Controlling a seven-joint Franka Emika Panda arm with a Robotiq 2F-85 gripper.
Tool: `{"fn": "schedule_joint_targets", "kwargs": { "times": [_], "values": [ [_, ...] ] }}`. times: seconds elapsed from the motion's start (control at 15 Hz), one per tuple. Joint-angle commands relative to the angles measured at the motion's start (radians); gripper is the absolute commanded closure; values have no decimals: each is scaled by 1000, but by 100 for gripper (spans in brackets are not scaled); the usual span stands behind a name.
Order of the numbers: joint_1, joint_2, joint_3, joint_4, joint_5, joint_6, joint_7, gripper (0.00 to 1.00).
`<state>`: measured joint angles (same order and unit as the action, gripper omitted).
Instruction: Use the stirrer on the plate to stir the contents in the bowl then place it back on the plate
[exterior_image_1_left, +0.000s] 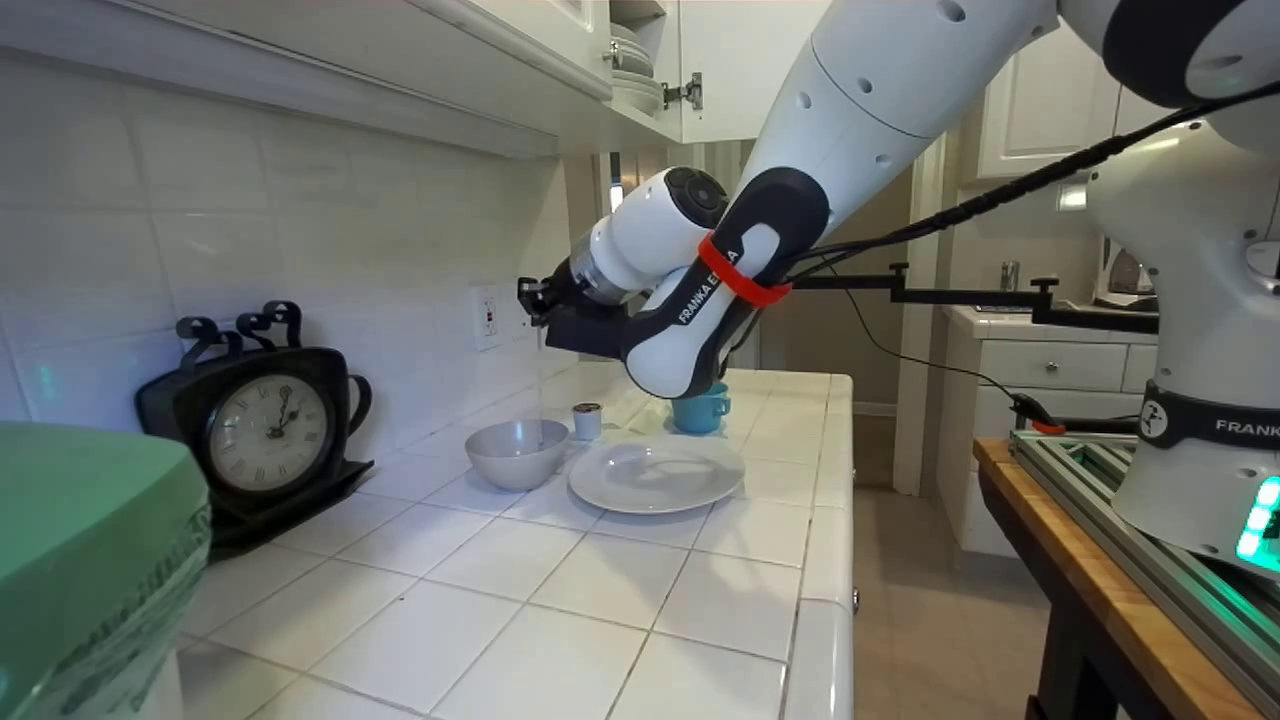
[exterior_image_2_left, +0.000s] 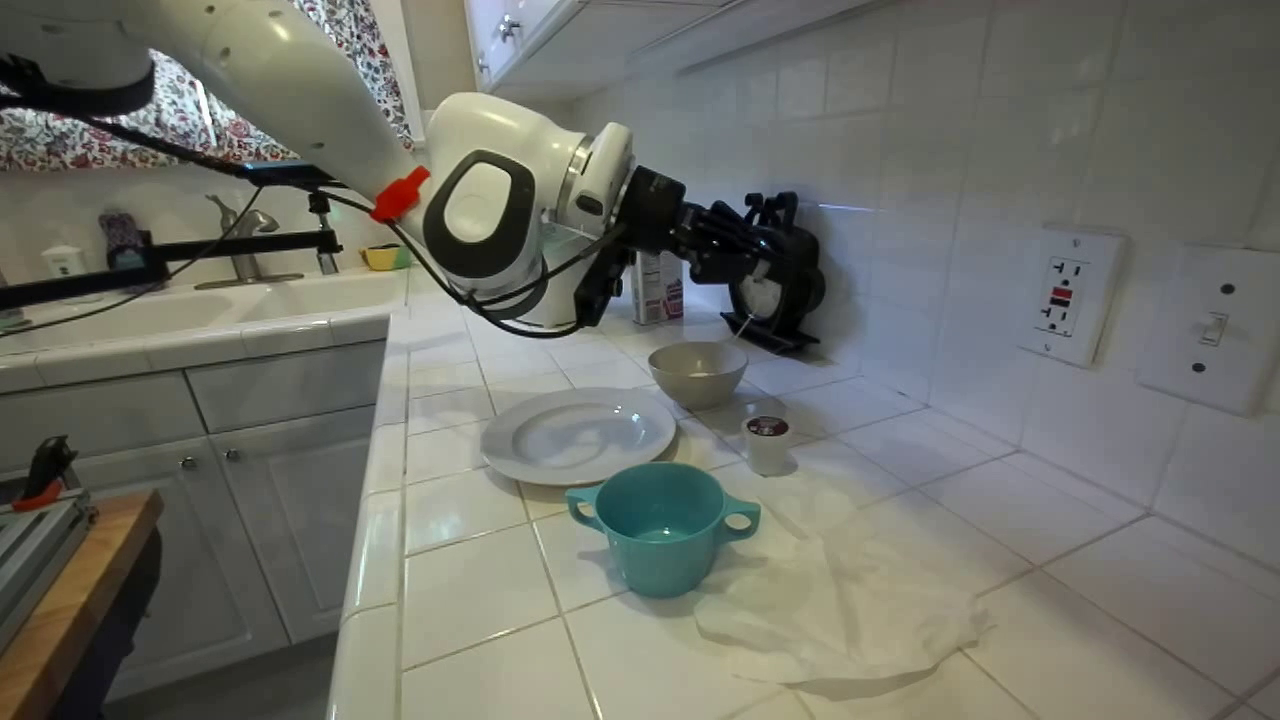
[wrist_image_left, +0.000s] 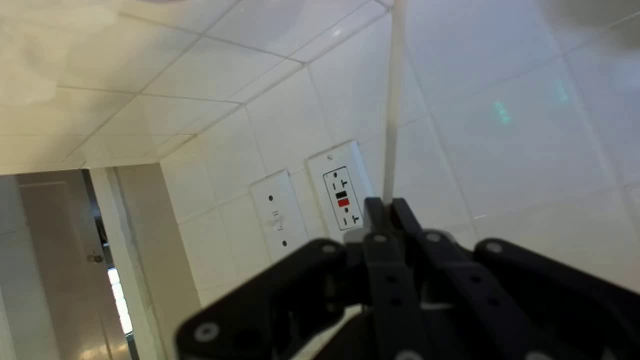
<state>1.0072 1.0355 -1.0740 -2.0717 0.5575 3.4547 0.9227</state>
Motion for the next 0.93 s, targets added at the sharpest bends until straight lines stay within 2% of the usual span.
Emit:
{"fn": "schedule_joint_targets", "kwargs": {
  "times": [0.0,0.47,0.53,0.87],
  "values": [
    [-30,-84,4,-22,-24,-18,-10,99],
    [-93,-226,49,-26,-82,-106,-39,99],
    [-113,-253,80,-18,-59,-131,-96,99],
    [-186,-360,164,-27,-126,-278,-187,99]
  ]
}}
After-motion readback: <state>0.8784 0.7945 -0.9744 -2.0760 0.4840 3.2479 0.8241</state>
